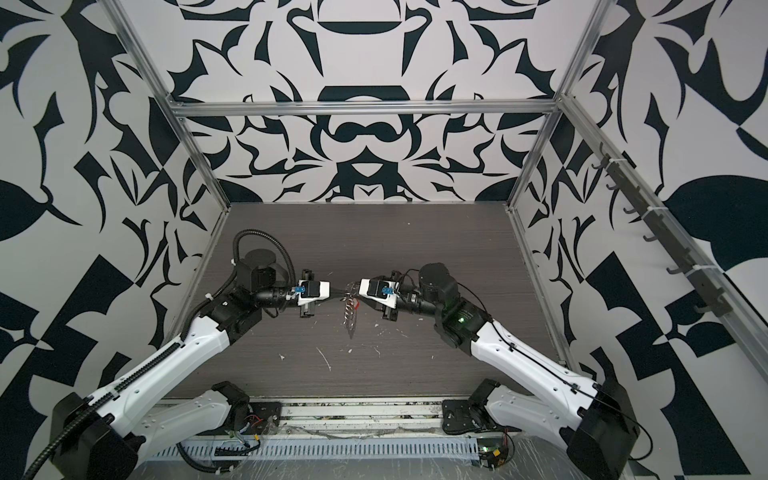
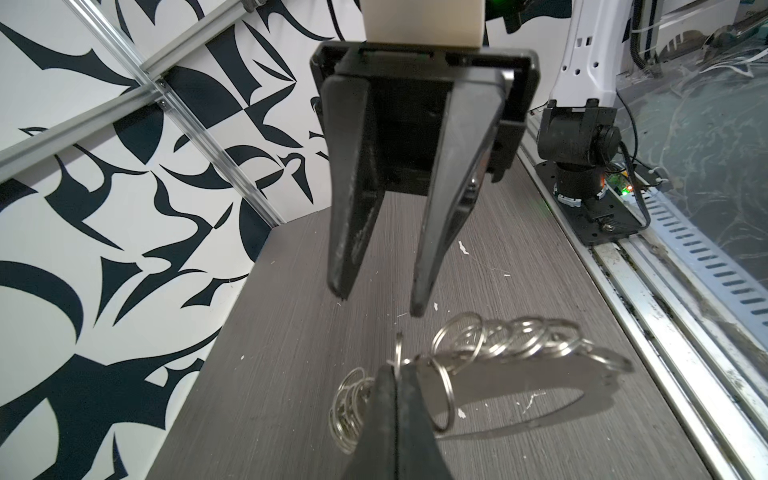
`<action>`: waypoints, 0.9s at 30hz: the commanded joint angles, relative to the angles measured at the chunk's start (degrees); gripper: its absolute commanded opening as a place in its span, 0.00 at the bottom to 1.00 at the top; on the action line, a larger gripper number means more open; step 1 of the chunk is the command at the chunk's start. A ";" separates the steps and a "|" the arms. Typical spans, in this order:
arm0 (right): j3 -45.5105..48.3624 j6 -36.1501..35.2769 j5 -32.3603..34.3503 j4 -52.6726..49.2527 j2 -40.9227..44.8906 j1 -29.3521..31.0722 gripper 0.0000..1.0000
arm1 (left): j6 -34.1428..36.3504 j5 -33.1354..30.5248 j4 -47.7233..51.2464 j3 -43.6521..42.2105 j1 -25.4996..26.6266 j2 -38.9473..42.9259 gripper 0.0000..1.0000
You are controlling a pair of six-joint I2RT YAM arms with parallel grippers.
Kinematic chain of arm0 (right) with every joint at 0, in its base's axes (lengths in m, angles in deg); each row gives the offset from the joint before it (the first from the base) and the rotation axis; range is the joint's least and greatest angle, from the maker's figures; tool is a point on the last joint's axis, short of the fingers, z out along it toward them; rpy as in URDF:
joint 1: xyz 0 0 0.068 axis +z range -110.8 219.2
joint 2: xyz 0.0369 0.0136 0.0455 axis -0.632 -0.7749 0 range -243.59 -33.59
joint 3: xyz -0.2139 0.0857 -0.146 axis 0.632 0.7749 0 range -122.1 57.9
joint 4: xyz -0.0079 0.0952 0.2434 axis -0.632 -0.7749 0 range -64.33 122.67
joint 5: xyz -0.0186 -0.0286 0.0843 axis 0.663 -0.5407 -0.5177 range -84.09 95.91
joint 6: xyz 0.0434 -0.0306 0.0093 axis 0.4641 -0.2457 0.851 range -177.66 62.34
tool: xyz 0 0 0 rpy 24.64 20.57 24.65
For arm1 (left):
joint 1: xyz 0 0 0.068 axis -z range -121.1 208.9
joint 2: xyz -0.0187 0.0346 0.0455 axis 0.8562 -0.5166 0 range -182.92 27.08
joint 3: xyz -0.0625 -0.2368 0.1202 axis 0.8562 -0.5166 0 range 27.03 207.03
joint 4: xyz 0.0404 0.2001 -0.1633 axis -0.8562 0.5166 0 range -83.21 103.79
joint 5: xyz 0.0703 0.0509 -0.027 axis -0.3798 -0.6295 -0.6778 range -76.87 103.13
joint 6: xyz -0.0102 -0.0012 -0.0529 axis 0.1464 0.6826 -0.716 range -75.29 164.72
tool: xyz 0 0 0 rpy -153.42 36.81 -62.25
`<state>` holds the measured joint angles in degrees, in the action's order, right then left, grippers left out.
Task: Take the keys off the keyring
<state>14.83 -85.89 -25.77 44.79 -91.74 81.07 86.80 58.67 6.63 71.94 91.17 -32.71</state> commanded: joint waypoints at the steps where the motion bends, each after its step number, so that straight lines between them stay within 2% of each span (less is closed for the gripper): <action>1: -0.06 1.17 1.37 1.96 0.85 0.22 0.38 | 1.33 0.59 -5.76 -0.61 0.18 1.85 0.00; 4: 0.31 1.76 1.92 2.84 0.67 0.24 0.39 | 0.59 -0.14 -11.26 -3.09 0.16 2.94 0.00; 9: 3.24 2.90 6.23 6.71 2.45 0.19 0.39 | 8.47 -2.91 -16.47 -6.24 0.16 4.72 0.00; 14: 6.78 3.14 9.94 10.18 4.79 0.27 0.40 | 15.02 -3.84 -15.17 -5.15 -0.06 5.43 0.00; 20: 7.69 3.47 9.81 11.39 3.50 0.28 0.41 | 12.96 0.92 -20.90 -4.95 -2.10 4.48 0.00; 27: 8.27 5.41 9.98 15.49 0.71 0.17 0.43 | 12.36 3.43 -19.00 -2.26 -2.71 3.73 0.00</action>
<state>23.16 -82.26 -16.33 55.50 -90.82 81.07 99.15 59.20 -10.90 66.78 88.83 -28.93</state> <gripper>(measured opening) 0.431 0.040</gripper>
